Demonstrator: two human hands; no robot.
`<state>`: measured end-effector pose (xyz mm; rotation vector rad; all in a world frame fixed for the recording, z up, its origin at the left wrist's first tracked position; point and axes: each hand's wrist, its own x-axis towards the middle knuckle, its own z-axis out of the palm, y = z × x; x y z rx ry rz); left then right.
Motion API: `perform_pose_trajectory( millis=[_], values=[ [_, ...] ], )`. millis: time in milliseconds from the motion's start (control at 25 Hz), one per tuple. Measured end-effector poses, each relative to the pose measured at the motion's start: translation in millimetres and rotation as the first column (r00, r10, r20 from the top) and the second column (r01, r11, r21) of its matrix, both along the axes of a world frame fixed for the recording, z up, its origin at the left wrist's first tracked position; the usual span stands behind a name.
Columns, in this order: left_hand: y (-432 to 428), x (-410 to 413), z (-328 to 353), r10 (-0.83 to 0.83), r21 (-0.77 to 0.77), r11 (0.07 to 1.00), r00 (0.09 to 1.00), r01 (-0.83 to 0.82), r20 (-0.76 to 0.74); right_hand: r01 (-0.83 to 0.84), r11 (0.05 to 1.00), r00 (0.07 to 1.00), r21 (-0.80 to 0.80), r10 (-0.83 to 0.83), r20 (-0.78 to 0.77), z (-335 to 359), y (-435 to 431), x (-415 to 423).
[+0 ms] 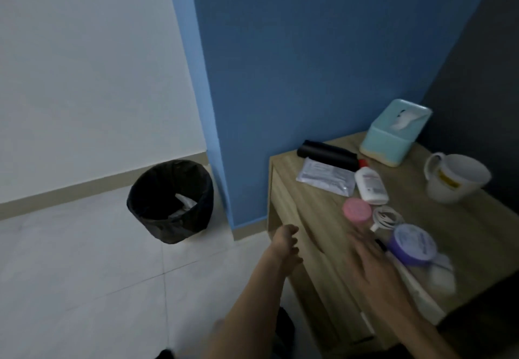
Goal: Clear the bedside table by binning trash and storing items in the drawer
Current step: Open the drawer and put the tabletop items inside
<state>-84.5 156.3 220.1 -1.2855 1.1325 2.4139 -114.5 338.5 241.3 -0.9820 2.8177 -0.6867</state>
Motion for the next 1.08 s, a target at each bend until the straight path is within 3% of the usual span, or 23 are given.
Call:
perform_pose_trajectory(
  millis=[40,120,280,480,800,1080],
  values=[
    [12.7,-2.8,-5.7,-0.01,-0.018,1.0,0.999,0.01,0.03,0.051,0.999,0.998,0.016,-0.05,-0.026,-1.9,-1.8,0.3],
    [31.8,-6.5,-14.5,-0.013,-0.054,0.998,0.998,0.016,0.063,0.024,0.99,0.998,0.138,-0.033,0.062,-12.9,-2.1,0.0],
    [48.0,-15.4,-22.3,0.024,-0.091,0.996,0.997,-0.018,0.069,-0.013,0.98,0.997,0.201,0.029,-0.077,-33.9,-8.2,-10.5],
    [50.8,-29.6,-25.0,0.033,-0.202,0.979,0.996,-0.015,0.084,-0.017,0.995,0.992,0.103,0.029,-0.124,-47.6,-11.6,-16.2],
    [46.6,-43.6,-38.3,0.069,-0.175,0.983,0.993,-0.052,0.091,-0.02,1.0,0.994,-0.02,0.018,-0.107,-53.5,-10.7,-24.0],
    [40.9,-52.2,-50.4,0.033,-0.263,0.965,0.993,-0.002,0.115,-0.027,0.999,0.996,-0.023,0.025,-0.09,-45.8,-12.7,-21.8]
  ],
)
